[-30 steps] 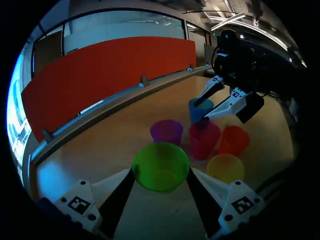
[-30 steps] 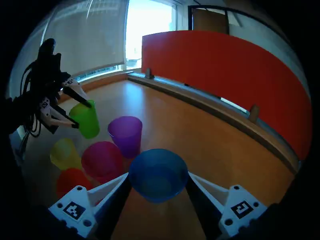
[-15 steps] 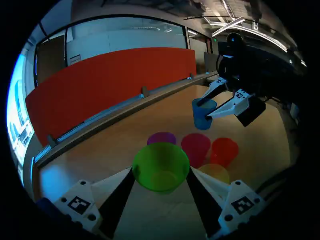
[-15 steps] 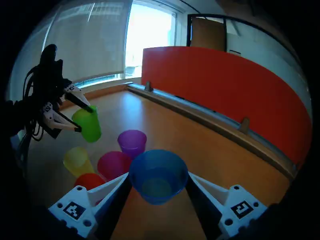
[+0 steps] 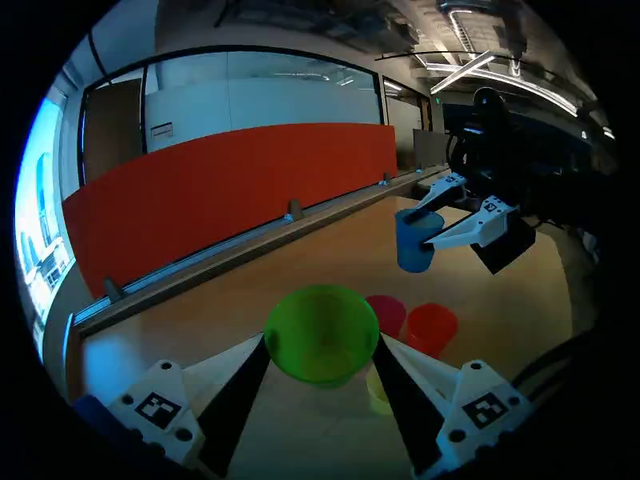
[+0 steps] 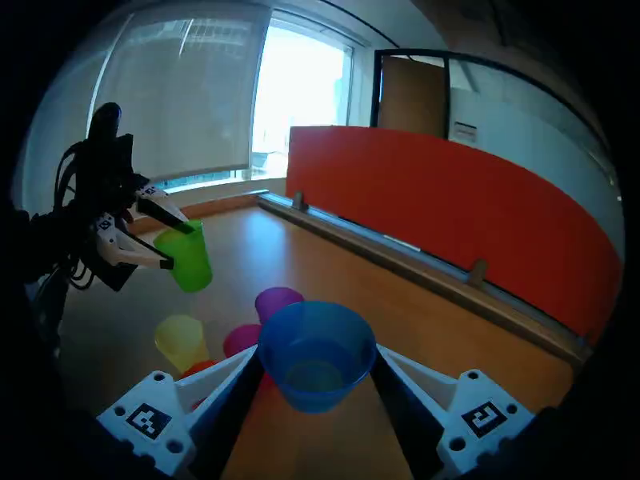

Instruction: Pour water

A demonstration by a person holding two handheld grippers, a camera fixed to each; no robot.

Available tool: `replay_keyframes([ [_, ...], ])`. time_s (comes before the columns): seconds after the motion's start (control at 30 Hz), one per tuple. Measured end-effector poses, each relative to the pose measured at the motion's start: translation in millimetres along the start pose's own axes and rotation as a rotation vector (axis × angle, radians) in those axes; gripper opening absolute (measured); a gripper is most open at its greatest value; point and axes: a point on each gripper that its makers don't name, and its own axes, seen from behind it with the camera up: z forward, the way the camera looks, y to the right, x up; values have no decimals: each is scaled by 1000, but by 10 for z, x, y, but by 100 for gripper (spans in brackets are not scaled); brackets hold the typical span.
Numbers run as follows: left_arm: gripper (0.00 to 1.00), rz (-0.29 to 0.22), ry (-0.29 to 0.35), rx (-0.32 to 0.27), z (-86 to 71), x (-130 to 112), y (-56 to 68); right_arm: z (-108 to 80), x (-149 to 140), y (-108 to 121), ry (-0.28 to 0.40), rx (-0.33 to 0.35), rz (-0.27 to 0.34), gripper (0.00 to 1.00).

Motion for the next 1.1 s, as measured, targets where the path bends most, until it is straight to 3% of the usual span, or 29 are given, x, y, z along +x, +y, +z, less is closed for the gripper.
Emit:
replay_keyframes([
  [0.5,86,9,54,29,-249,219,59,-310,132,-125,52,-14,-3,90],
  [1.1,88,-5,129,36,-537,455,217,-576,273,-340,102,-9,-7,90],
])
